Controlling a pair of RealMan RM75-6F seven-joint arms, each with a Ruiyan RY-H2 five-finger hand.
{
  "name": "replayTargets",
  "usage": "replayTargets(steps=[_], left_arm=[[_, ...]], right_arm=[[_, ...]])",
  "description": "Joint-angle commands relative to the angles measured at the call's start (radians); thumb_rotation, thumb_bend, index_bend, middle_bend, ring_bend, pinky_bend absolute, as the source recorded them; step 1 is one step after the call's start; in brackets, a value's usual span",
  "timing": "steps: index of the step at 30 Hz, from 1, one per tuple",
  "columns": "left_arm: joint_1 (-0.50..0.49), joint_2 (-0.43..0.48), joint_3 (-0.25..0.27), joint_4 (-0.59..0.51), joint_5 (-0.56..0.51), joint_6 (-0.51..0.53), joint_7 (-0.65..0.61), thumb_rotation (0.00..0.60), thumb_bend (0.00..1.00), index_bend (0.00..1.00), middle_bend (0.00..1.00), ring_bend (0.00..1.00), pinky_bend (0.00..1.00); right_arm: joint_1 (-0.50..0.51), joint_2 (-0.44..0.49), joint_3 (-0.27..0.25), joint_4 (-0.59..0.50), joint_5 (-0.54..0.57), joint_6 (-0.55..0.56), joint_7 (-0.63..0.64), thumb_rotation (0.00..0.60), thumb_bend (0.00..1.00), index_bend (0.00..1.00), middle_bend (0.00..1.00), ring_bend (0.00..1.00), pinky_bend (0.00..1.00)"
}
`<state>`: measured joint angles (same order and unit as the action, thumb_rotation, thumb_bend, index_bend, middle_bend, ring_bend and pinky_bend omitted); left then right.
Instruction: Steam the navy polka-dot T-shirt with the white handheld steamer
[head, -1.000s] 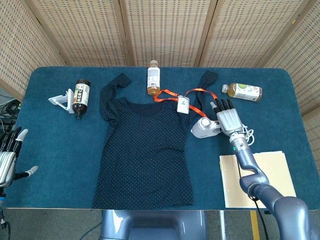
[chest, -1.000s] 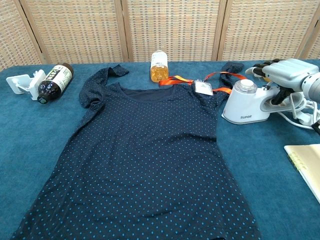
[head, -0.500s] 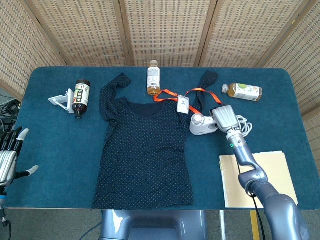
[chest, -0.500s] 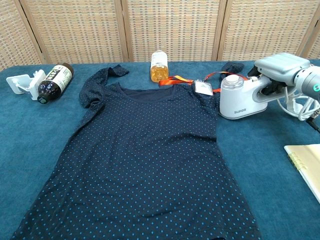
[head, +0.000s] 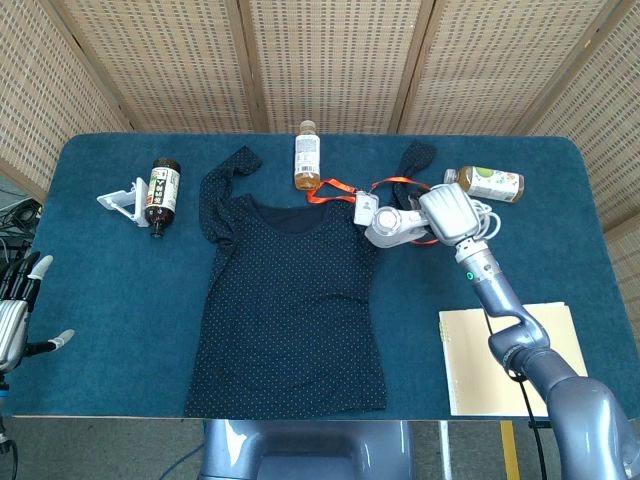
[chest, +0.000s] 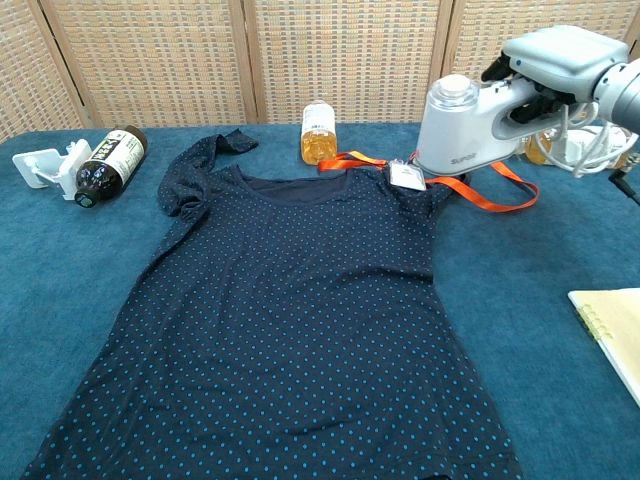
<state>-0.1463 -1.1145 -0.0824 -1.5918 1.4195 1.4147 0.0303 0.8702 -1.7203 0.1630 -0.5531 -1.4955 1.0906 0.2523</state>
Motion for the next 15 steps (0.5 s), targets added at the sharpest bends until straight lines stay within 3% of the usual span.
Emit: replayTargets(steps=[1, 9, 15], left_arm=[[-0.001, 0.002, -0.001, 0.0, -0.002, -0.002, -0.004, 0.6, 0.0, 0.0, 0.0, 0.0, 0.0], [-0.003, 0.006, -0.007, 0.011, -0.02, -0.014, -0.028, 0.6, 0.0, 0.0, 0.0, 0.0, 0.0], [-0.009, 0.004, -0.008, 0.023, -0.032, -0.033, -0.04, 0.6, 0.0, 0.0, 0.0, 0.0, 0.0]], right_arm=[[0.041, 0.031, 0.043, -0.126, 0.028, -0.01, -0.046, 0.6, 1.0, 0.82, 0.66, 0.76, 0.97], [0.122, -0.028, 0.077, -0.272, 0.058, -0.086, -0.16, 0.6, 1.0, 0.82, 0.66, 0.76, 0.97], [0.173, -0.149, 0.068, -0.247, 0.06, -0.132, -0.205, 0.6, 1.0, 0.82, 0.67, 0.76, 0.97]])
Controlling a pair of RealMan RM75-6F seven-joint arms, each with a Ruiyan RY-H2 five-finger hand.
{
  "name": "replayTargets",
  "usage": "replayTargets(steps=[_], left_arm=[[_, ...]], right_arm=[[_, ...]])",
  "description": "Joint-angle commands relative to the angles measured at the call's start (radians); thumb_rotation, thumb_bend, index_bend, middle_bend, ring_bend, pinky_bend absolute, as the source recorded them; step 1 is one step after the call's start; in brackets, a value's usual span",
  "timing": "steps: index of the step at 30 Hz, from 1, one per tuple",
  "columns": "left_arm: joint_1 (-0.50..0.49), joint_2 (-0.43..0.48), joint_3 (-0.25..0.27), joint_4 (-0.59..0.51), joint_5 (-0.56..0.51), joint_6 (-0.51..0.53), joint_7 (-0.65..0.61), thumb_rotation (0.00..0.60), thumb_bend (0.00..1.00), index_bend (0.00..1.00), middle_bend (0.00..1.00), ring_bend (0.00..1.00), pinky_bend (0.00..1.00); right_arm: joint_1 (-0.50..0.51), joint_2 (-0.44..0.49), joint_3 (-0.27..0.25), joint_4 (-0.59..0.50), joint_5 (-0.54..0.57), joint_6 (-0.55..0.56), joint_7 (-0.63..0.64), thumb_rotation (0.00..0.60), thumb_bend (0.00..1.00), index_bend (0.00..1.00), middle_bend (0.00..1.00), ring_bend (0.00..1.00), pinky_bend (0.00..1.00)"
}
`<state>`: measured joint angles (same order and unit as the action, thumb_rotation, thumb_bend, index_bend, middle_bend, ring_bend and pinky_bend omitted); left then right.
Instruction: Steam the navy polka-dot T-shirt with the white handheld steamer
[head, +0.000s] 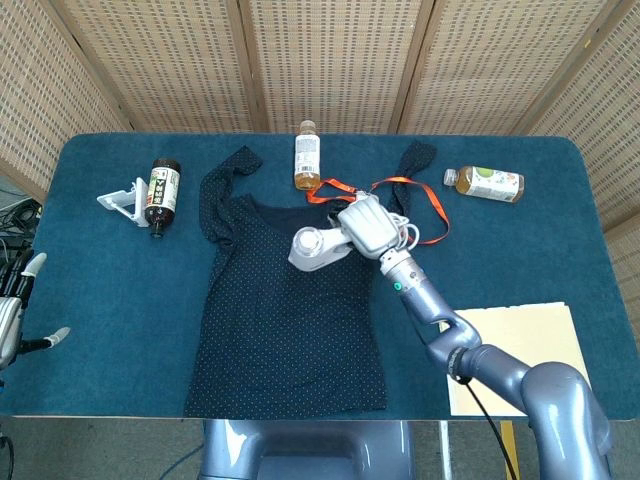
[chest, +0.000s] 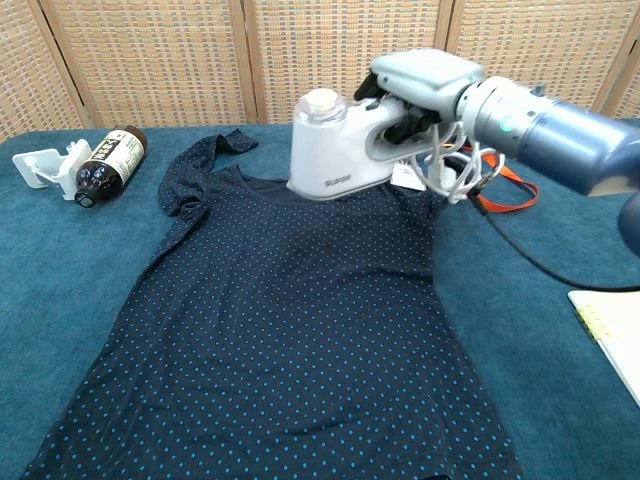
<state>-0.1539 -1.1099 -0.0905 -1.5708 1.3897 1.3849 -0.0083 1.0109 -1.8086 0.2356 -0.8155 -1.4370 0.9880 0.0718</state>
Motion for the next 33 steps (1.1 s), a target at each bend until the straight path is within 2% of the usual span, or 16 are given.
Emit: replayTargets(steps=[1, 4, 10, 16, 25, 33], left_arm=[[-0.002, -0.001, -0.001, 0.004, -0.004, -0.005, -0.002, 0.6, 0.0, 0.0, 0.0, 0.0, 0.0], [-0.004, -0.003, 0.0, 0.009, -0.007, -0.01, -0.004, 0.6, 0.0, 0.0, 0.0, 0.0, 0.0], [-0.007, -0.005, -0.002, 0.019, -0.017, -0.022, -0.01, 0.6, 0.0, 0.0, 0.0, 0.0, 0.0], [-0.009, -0.003, -0.003, 0.018, -0.02, -0.024, -0.011, 0.6, 0.0, 0.0, 0.0, 0.0, 0.0], [-0.008, -0.004, -0.002, 0.015, -0.018, -0.019, -0.009, 0.6, 0.0, 0.0, 0.0, 0.0, 0.0], [-0.006, -0.005, 0.001, 0.01, -0.013, -0.013, -0.002, 0.6, 0.0, 0.0, 0.0, 0.0, 0.0]], right_arm=[[0.04, -0.079, -0.008, 0.025, -0.001, -0.035, -0.027, 0.6, 1.0, 0.82, 0.67, 0.76, 0.97], [0.06, -0.143, -0.017, 0.072, -0.01, -0.042, -0.027, 0.6, 1.0, 0.82, 0.67, 0.76, 0.97], [0.065, -0.268, -0.041, 0.182, -0.039, 0.014, -0.06, 0.6, 1.0, 0.82, 0.67, 0.77, 0.97], [0.063, -0.349, -0.068, 0.296, -0.062, 0.033, -0.035, 0.6, 1.0, 0.82, 0.67, 0.77, 0.97], [0.03, -0.392, -0.116, 0.408, -0.094, 0.046, 0.016, 0.6, 1.0, 0.82, 0.67, 0.77, 0.97], [0.001, -0.375, -0.147, 0.461, -0.11, 0.033, 0.029, 0.6, 1.0, 0.82, 0.67, 0.77, 0.97]])
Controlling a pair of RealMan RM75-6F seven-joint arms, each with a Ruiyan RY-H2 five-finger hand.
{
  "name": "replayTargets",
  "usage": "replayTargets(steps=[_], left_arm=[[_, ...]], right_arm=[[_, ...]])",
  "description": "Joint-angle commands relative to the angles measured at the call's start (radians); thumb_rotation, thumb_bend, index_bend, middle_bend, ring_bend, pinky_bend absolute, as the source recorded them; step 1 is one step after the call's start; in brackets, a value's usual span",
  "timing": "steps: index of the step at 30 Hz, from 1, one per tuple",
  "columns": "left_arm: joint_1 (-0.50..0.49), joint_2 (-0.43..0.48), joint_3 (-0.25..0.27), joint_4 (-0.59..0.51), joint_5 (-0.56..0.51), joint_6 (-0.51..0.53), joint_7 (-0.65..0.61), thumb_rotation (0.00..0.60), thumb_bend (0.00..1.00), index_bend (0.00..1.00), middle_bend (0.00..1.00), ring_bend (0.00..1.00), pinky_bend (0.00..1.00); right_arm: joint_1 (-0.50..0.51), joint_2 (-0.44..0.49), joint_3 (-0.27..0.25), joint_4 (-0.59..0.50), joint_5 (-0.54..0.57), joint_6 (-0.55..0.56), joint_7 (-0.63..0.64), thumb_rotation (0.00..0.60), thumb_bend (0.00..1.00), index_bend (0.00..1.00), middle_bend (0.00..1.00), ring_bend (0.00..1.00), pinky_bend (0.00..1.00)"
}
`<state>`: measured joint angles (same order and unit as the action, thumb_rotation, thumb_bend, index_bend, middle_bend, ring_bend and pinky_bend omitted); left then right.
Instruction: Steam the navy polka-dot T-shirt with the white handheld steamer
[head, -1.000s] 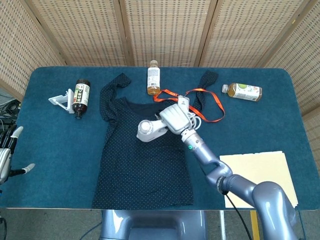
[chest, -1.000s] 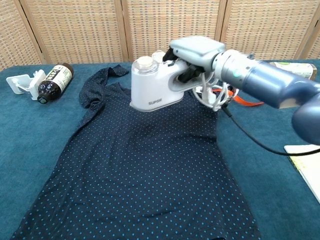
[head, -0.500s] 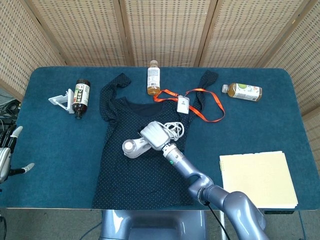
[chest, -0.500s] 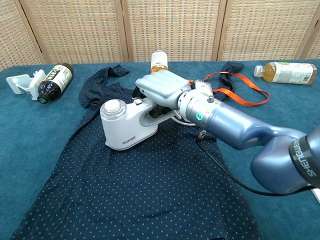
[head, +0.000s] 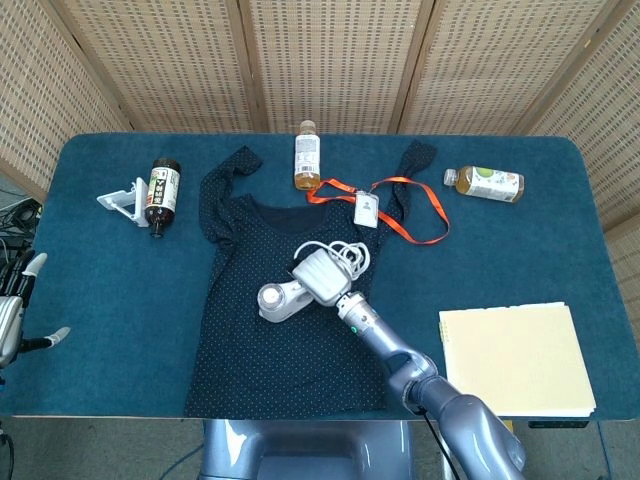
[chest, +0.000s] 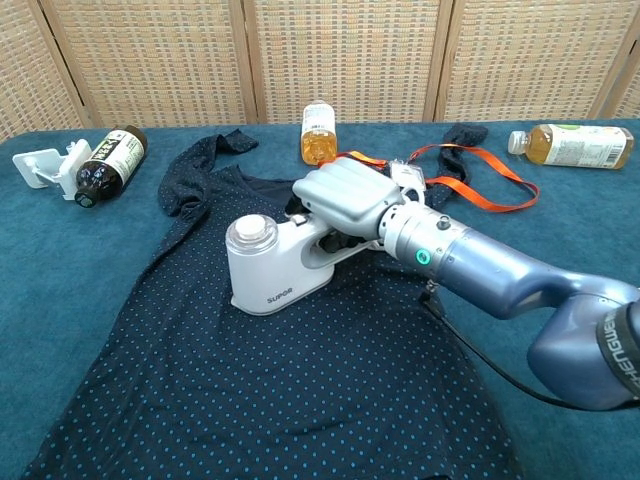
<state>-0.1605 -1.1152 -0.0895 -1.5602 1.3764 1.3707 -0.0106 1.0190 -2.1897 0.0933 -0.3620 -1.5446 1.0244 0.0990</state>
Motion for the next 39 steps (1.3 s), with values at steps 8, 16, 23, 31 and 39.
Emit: replayTargets(steps=[8, 16, 23, 31, 39], left_arm=[[0.001, -0.001, 0.002, 0.001, 0.004, 0.002, 0.0, 0.6, 0.0, 0.0, 0.0, 0.0, 0.0], [0.001, -0.003, 0.005, -0.001, 0.008, 0.004, 0.007, 0.6, 0.0, 0.0, 0.0, 0.0, 0.0], [-0.001, -0.004, 0.006, -0.003, 0.009, 0.003, 0.009, 0.6, 0.0, 0.0, 0.0, 0.0, 0.0], [-0.001, -0.003, 0.006, -0.002, 0.008, 0.0, 0.002, 0.6, 0.0, 0.0, 0.0, 0.0, 0.0], [-0.002, -0.001, 0.004, 0.001, 0.003, -0.004, -0.006, 0.6, 0.0, 0.0, 0.0, 0.0, 0.0]], right_arm=[[-0.059, 0.038, -0.032, 0.042, -0.01, -0.004, 0.024, 0.6, 1.0, 0.82, 0.67, 0.77, 0.97], [-0.113, 0.064, -0.05, 0.083, -0.008, -0.027, 0.061, 0.6, 1.0, 0.82, 0.67, 0.77, 0.97], [-0.113, 0.05, -0.055, 0.076, -0.013, -0.023, 0.092, 0.6, 1.0, 0.82, 0.67, 0.77, 0.97], [-0.08, 0.006, -0.045, 0.054, -0.015, -0.02, 0.086, 0.6, 1.0, 0.82, 0.67, 0.77, 0.97], [-0.037, -0.038, -0.032, 0.018, -0.022, 0.005, 0.06, 0.6, 1.0, 0.82, 0.67, 0.77, 0.97]])
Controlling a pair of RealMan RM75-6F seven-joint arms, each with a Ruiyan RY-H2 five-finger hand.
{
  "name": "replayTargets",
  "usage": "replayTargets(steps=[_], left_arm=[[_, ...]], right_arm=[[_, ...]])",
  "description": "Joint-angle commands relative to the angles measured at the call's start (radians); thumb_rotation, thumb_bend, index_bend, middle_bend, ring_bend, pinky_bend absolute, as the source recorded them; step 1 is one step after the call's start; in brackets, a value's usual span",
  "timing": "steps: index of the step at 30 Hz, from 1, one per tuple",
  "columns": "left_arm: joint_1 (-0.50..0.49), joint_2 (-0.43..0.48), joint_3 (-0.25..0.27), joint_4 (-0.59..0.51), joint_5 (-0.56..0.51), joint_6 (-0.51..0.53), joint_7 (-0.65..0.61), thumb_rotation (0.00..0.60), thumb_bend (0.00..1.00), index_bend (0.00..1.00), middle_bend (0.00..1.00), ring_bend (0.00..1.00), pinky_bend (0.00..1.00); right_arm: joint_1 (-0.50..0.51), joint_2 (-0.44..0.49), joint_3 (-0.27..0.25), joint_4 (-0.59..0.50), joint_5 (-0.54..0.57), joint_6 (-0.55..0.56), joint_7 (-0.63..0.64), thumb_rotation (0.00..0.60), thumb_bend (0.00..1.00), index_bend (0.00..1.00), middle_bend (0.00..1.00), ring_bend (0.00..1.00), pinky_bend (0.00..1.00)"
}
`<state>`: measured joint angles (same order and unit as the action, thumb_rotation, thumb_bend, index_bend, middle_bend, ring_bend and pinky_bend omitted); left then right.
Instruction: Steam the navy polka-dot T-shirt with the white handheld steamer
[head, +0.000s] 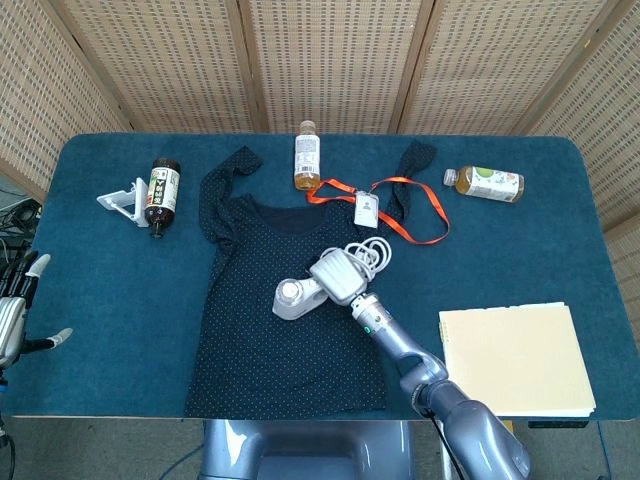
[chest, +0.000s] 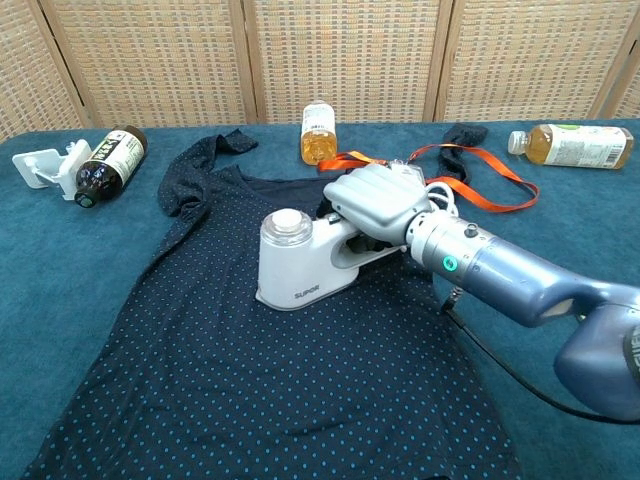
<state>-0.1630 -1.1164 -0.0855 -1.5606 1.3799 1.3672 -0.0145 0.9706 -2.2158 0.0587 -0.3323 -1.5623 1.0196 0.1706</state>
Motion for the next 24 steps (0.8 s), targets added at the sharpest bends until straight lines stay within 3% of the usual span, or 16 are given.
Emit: replayTargets(steps=[1, 12, 24], left_arm=[[0.0, 0.001, 0.0, 0.002, 0.0, 0.0, -0.003, 0.6, 0.0, 0.0, 0.0, 0.0, 0.0], [0.005, 0.006, 0.0, 0.005, 0.002, 0.007, -0.02, 0.6, 0.0, 0.0, 0.0, 0.0, 0.0], [0.006, 0.006, -0.001, -0.002, 0.02, 0.027, -0.001, 0.6, 0.0, 0.0, 0.0, 0.0, 0.0]], right_arm=[[0.015, -0.017, 0.001, -0.016, -0.008, 0.013, -0.017, 0.6, 1.0, 0.82, 0.67, 0.77, 0.97], [0.023, -0.028, 0.007, -0.032, -0.011, 0.029, -0.054, 0.6, 1.0, 0.82, 0.67, 0.77, 0.97], [-0.058, 0.077, -0.041, 0.008, -0.034, 0.054, -0.036, 0.6, 1.0, 0.82, 0.68, 0.77, 0.97]])
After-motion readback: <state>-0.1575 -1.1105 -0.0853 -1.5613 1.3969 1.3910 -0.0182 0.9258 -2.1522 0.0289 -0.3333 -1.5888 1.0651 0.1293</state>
